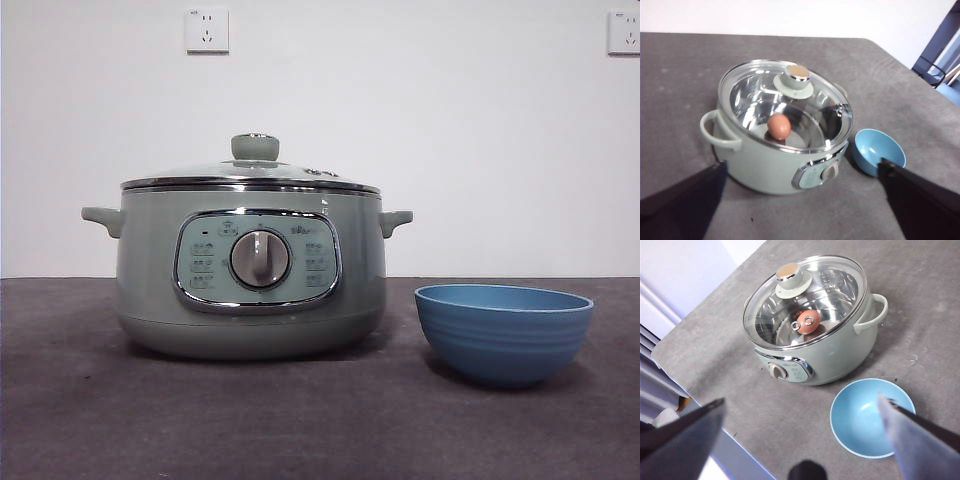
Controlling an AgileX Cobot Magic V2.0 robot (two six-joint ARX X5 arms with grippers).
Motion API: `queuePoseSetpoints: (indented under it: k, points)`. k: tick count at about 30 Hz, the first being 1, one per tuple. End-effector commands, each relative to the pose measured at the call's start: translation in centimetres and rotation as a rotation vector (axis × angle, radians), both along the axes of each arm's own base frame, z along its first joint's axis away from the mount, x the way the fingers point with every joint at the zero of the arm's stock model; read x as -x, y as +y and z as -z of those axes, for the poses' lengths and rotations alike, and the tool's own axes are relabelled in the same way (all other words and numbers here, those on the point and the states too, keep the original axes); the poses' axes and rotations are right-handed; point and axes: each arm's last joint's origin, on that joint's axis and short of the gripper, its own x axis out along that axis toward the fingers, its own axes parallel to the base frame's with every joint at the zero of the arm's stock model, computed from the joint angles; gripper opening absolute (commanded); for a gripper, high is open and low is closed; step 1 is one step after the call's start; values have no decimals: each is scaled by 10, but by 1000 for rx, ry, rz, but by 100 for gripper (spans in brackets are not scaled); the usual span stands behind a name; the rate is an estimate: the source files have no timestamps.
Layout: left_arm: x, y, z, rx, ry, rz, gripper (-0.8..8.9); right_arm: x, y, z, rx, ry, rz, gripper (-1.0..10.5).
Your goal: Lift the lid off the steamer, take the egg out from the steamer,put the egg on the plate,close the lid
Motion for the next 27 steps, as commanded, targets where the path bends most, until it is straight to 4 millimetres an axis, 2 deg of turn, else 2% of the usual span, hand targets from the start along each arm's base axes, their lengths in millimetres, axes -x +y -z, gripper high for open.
queuePoseSetpoints:
  k: [1, 5, 12, 21, 27]
  points:
    - [-7, 0, -2, 1, -16, 18, 537, 1, 0, -1, -3, 0, -2, 568]
    - [-22, -2, -5, 1, -34, 42, 537, 1, 0, -1, -3, -1, -2, 568]
    - [-64, -19, -12, -4, -57, 144, 535, -1, 0, 0, -2, 6, -2, 568]
    - [-129, -67, -26, -82, -80, 181, 535, -1, 0, 0, -2, 8, -2, 568]
    - [-170, -99, -20, -160, -95, 178, 535, -1, 0, 0, -3, 11, -1, 568]
